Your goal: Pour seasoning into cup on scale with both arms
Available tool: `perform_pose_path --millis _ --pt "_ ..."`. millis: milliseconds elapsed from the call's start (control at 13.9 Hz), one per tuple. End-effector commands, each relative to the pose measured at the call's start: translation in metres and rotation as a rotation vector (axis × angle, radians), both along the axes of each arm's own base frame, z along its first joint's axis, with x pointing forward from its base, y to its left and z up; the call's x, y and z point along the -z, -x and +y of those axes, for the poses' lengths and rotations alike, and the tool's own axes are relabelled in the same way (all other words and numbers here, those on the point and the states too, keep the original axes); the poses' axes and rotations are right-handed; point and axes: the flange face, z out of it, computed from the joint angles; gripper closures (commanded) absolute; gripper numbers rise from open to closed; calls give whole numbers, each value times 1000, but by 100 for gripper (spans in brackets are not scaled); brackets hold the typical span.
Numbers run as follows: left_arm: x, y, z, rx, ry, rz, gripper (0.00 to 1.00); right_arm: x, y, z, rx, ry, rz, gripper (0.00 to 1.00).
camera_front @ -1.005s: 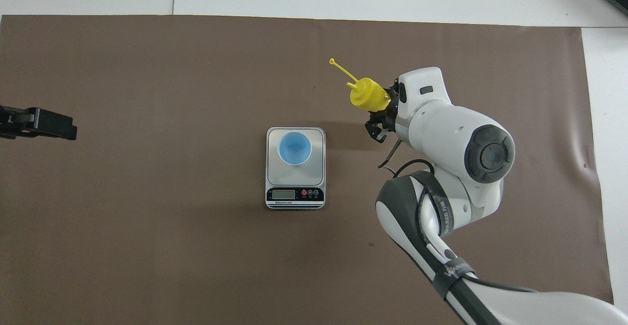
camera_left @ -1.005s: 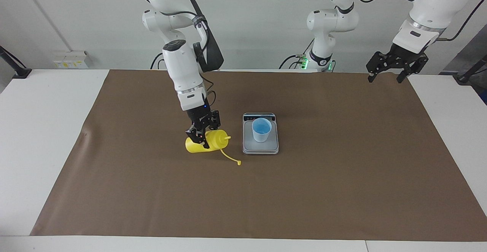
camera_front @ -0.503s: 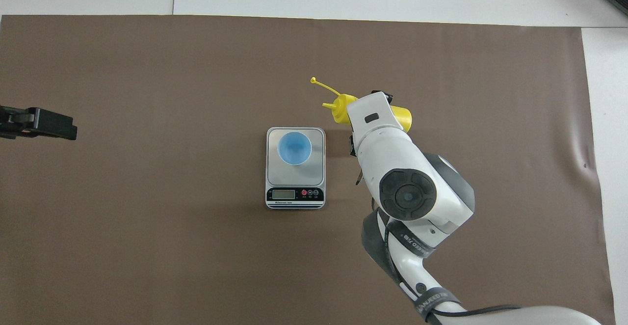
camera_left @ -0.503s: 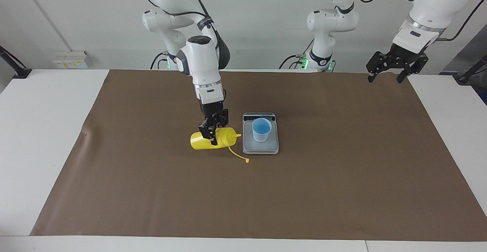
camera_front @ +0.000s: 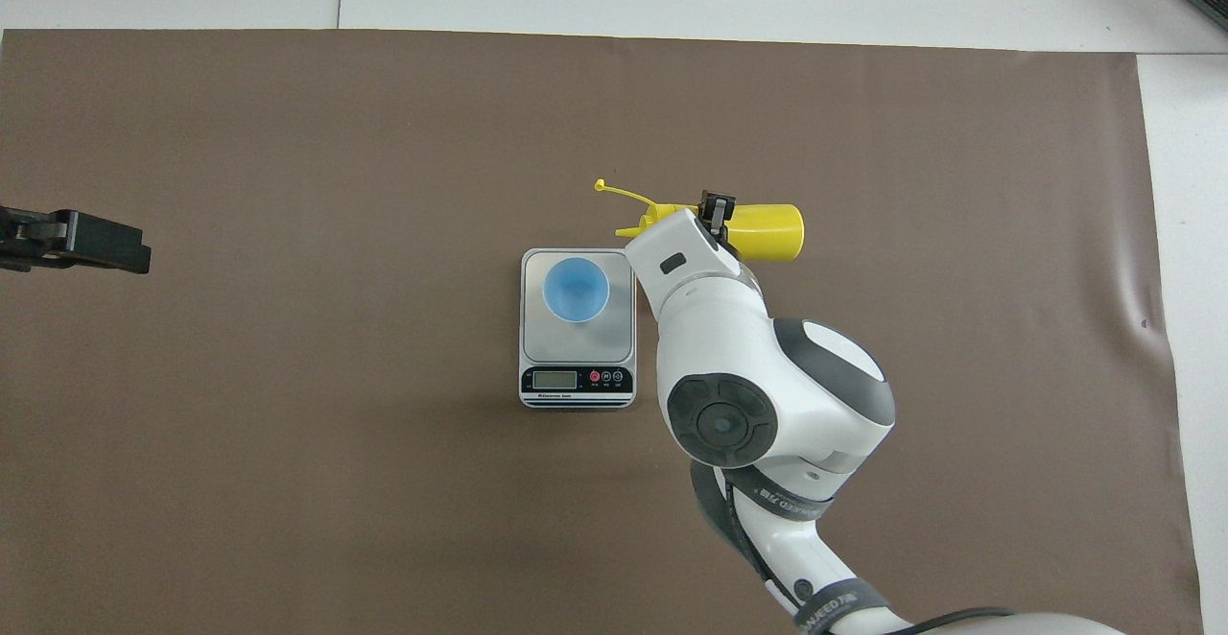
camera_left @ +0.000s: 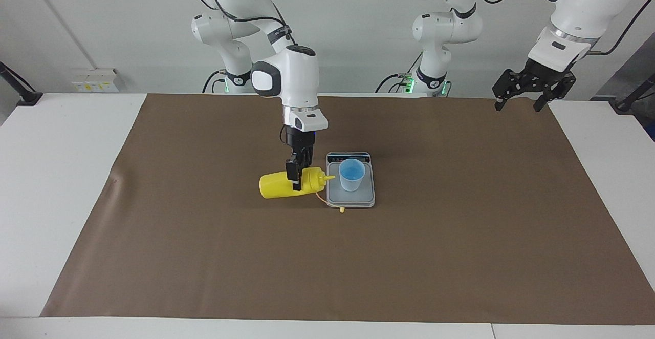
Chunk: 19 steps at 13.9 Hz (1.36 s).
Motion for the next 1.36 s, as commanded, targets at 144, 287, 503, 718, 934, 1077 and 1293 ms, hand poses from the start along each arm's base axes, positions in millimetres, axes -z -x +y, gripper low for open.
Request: perform_pose_path --millis 144,287,503,718,934,1077,1293 --pt "0 8 4 -3 14 -4 0 2 10 23 -114 170 -78 100" --pt "0 8 4 -3 14 -4 0 3 15 28 -147 239 -102 100" --pt "0 8 4 -4 14 -4 0 -2 19 40 -178 296 -134 100" --pt "0 8 4 -4 14 -4 0 5 25 59 -215 385 -162 100" --pt "0 8 4 -3 14 -4 0 7 33 67 -235 458 -187 100" --pt "0 8 4 -4 14 -4 0 17 47 84 -247 553 -204 100" --pt "0 8 4 -3 14 -4 0 21 48 90 -260 588 -224 100"
